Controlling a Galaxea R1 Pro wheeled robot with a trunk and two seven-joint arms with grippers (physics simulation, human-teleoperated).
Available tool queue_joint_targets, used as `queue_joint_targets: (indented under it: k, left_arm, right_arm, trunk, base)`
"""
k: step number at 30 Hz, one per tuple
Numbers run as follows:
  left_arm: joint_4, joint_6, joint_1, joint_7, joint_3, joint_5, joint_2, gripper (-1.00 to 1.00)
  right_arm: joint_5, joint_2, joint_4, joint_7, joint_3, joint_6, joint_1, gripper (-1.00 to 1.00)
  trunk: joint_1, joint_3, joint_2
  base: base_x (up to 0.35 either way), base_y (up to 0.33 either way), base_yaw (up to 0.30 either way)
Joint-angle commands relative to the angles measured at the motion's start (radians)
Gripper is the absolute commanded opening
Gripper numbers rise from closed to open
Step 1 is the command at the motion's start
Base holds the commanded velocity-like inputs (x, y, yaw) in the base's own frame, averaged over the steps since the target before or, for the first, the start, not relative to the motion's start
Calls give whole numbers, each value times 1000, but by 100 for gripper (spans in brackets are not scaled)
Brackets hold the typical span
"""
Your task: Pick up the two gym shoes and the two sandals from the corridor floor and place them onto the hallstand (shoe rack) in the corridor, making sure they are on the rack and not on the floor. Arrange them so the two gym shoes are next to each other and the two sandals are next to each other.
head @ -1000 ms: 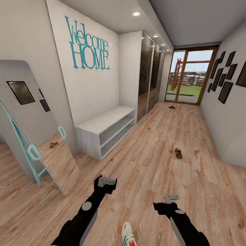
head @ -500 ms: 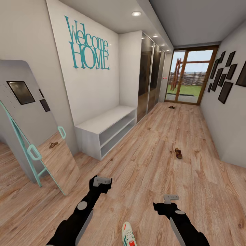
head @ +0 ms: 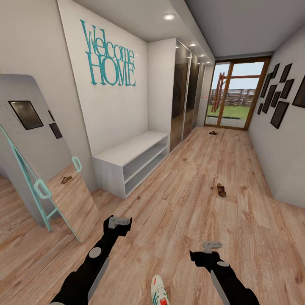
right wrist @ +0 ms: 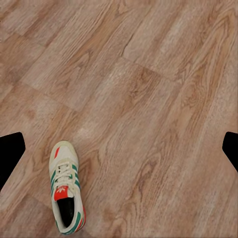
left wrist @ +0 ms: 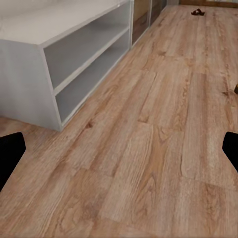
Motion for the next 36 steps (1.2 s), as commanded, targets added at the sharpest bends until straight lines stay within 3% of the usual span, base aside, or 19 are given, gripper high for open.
queue_joint_targets:
  k: [1, 10, 19, 25, 36]
  left_arm:
    - [0, -3, -1, 0, -1, 3, 0, 100]
    - [0, -3, -1, 2, -1, 3, 0, 100]
    - [0, -3, -1, 5, -1, 3, 2, 100]
    - [0, -3, -1, 5, -1, 3, 2, 100]
    - [-1, -3, -1, 5, -1, 3, 2, 100]
  right_arm:
    - [0, 0, -2, 1, 0, 2, 0, 100]
    - [0, 0, 12, 1, 0, -89, 0, 100]
    - [7, 7, 258, 0, 1, -251, 0, 100]
    - [6, 11, 287, 0, 1, -314, 0, 100]
    - [-3, 18, 291, -1, 0, -323, 0, 100]
  trunk:
    - [0, -1, -1]
    - [31, -33, -57]
    - [65, -75, -120]
    - [88, -104, -162]
    - [130, -155, -239]
  base:
    - [0, 0, 0]
    - [0, 0, 9]
    - [0, 0, 79]
    - [0, 0, 125]
    - [0, 0, 158]
